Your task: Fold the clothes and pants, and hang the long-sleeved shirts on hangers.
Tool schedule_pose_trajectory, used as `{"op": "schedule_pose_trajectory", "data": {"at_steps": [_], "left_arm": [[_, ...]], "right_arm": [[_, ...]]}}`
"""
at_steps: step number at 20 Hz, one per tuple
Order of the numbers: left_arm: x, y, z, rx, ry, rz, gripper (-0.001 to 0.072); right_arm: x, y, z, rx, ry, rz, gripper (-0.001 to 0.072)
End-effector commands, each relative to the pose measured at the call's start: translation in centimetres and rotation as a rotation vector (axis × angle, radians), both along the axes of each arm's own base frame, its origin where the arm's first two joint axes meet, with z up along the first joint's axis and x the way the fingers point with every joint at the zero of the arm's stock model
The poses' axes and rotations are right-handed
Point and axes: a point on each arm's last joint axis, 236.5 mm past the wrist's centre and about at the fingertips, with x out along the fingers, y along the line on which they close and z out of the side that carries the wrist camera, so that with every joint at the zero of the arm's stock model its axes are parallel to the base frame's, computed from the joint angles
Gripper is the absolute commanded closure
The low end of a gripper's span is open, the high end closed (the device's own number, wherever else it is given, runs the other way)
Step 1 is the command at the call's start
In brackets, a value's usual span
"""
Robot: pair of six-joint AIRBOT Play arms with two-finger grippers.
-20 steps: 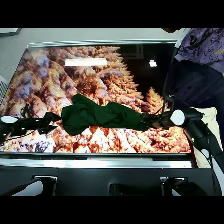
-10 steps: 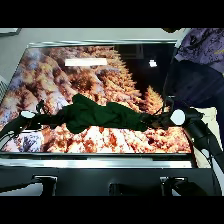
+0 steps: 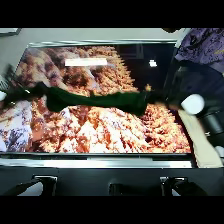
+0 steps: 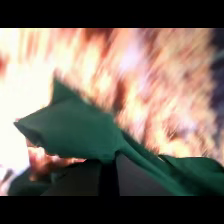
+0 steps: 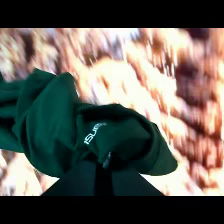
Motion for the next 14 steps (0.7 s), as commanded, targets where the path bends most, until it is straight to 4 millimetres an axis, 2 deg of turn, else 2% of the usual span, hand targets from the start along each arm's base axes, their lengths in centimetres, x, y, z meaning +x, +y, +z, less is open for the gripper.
{"op": "schedule_pose_trajectory", "data": {"at_steps": [1, 2, 4, 6, 7, 9, 10, 12, 14], "left_arm": [[-2.0, 3.0, 14.3, 0.262, -0.267, 0.004, 0.0688], [-3.7, 3.6, 18.8, 0.335, -0.343, 0.032, 0.0688], [-8.2, 4.4, 26.3, 0.432, -0.476, 0.102, 0.0687], [-13.5, 4.6, 31.7, 0.464, -0.593, 0.187, 0.0688], [-16.3, 4.5, 33.7, 0.466, -0.647, 0.225, 0.0687], [-20.5, 4.6, 35.3, 0.456, -0.687, 0.284, 0.0687], [-21.9, 4.6, 35.2, 0.455, -0.676, 0.301, 0.0688], [-22.5, 4.5, 33.1, 0.458, -0.589, 0.278, 0.0687], [-20.9, 4.6, 29.3, 0.448, -0.451, 0.241, 0.0687]], "right_arm": [[0.8, 0.0, 14.3, -0.032, -0.337, 0.066, 0.0681], [-0.5, -0.3, 18.6, -0.033, -0.423, 0.077, 0.0681], [-4.3, -1.2, 25.0, -0.028, -0.552, 0.083, 0.0681], [-9.0, -2.3, 29.0, -0.024, -0.636, 0.089, 0.0681], [-11.3, -2.7, 30.1, -0.020, -0.666, 0.090, 0.0681], [-14.7, -3.6, 31.0, -0.012, -0.689, 0.087, 0.0681], [-15.4, -4.0, 31.0, -0.004, -0.677, 0.071, 0.0681], [-14.7, -4.6, 29.7, -0.003, -0.614, 0.035, 0.0681], [-12.1, -4.1, 26.8, -0.027, -0.506, 0.033, 0.0681]]}}
